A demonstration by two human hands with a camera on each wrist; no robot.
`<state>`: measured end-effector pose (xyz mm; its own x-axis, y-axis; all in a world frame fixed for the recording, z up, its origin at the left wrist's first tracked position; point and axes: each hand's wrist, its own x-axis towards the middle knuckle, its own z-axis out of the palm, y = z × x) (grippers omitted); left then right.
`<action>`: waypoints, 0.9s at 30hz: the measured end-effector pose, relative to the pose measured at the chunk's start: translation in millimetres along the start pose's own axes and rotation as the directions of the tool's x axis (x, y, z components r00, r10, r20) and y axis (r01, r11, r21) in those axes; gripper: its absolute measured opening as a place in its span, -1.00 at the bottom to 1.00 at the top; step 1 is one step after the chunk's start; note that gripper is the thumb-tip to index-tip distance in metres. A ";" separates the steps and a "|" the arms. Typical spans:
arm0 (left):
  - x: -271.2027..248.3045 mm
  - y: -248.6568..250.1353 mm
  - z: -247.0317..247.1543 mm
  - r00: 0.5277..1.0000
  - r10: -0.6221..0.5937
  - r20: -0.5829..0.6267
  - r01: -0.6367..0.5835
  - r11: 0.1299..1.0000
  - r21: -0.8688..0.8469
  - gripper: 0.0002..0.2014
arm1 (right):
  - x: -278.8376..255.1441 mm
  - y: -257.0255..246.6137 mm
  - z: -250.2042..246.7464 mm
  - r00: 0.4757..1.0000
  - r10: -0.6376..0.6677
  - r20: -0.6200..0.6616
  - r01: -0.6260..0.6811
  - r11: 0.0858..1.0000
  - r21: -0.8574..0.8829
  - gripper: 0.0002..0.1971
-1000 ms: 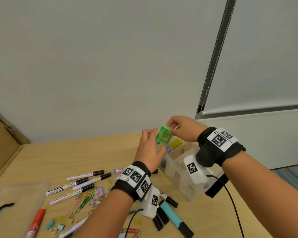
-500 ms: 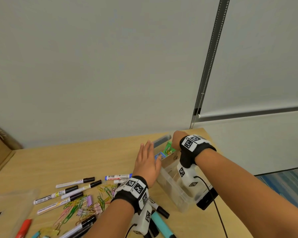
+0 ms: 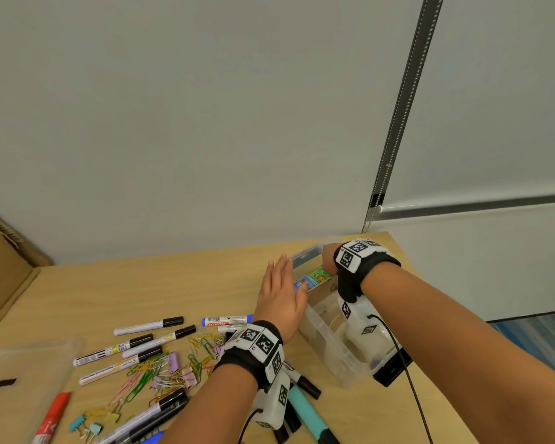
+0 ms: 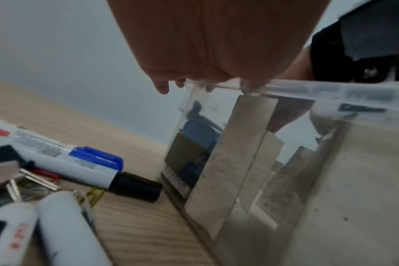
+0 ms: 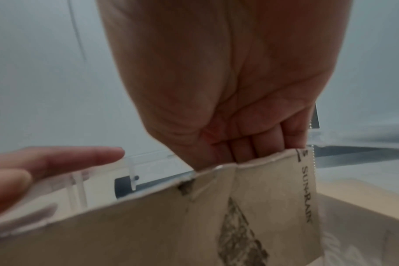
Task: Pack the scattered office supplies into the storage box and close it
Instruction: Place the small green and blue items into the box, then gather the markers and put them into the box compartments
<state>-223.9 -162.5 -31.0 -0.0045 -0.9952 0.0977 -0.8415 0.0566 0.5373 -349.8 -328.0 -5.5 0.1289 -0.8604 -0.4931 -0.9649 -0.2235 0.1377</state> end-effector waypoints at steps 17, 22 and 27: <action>-23.4 -7.3 -31.7 0.996 -0.006 -0.088 0.000 0.997 -0.073 -0.50 | -155.2 -34.0 -31.0 0.897 -0.215 -0.386 0.258 0.964 0.065 -0.61; -65.7 -50.8 -87.9 0.993 -0.076 -0.093 0.081 0.995 0.056 -0.71 | -185.0 -59.7 -23.3 0.803 -0.328 -0.497 0.415 0.907 0.070 -0.63; -95.0 -108.4 -132.0 0.990 -0.130 -0.054 0.141 0.932 0.333 -0.73 | -176.7 -101.0 6.3 0.806 -0.399 -0.438 0.467 0.882 0.057 -0.71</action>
<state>-60.9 -63.6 12.0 0.1343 -0.9884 0.0715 -0.9651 -0.1141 0.2357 -276.6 -150.5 62.3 0.5886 -0.8048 -0.0761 -0.8041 -0.5732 -0.1576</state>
